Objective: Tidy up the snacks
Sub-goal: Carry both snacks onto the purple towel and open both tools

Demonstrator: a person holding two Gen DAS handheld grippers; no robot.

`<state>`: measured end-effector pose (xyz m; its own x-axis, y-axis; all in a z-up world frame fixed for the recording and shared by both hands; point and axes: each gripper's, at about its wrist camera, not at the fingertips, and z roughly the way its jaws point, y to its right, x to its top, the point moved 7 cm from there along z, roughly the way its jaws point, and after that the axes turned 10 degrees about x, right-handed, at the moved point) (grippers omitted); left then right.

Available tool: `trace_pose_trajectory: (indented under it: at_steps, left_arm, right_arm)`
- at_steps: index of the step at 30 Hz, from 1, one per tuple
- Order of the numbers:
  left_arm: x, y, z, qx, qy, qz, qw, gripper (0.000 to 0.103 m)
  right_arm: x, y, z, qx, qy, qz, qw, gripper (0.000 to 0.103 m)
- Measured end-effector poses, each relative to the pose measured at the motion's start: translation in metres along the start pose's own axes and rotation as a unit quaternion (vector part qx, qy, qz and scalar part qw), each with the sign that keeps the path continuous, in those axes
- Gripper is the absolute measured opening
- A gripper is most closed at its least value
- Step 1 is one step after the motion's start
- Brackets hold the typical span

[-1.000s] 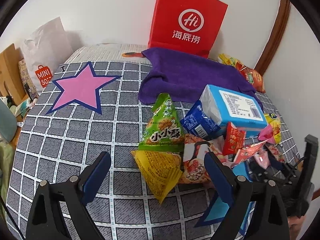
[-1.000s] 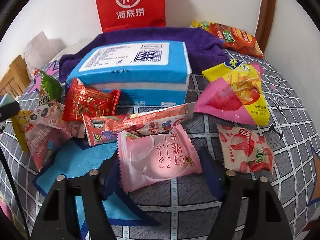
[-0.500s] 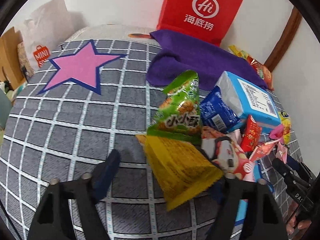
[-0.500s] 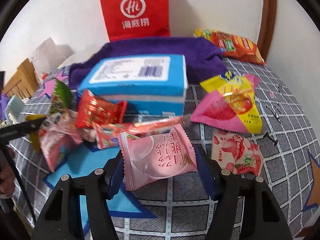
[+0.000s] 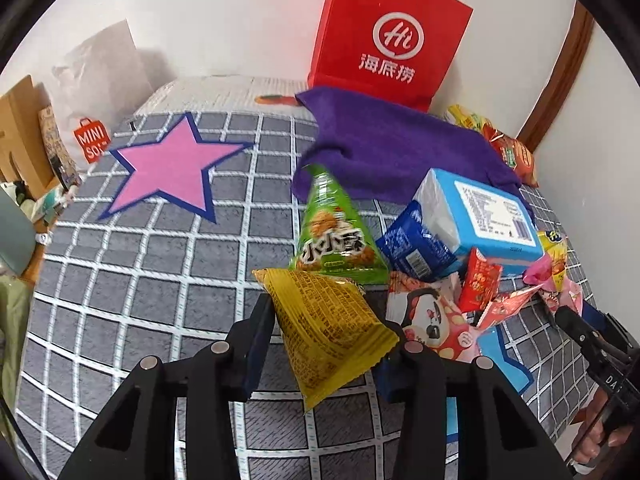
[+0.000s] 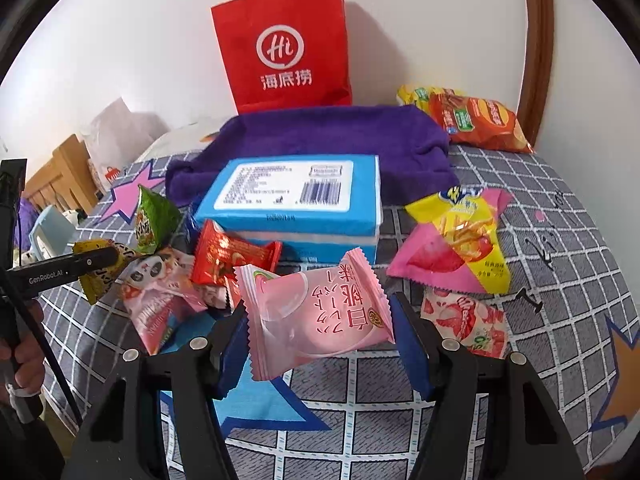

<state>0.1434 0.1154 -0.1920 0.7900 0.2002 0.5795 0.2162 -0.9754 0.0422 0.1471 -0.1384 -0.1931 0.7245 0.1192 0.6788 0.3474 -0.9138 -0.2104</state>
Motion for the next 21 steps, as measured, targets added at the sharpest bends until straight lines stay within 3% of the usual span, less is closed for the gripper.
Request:
trace_pose_trajectory:
  at_steps: [16, 21]
  left_arm:
    - [0.059, 0.02, -0.04, -0.01, 0.044, 0.012, 0.9989, 0.041]
    - [0.081, 0.031, -0.041, 0.003, 0.056, 0.019, 0.9982, 0.041]
  right_arm:
    - [0.057, -0.008, -0.034, 0.032, 0.042, -0.011, 0.999, 0.064]
    - [0.078, -0.009, -0.034, 0.03, 0.045, -0.022, 0.998, 0.064]
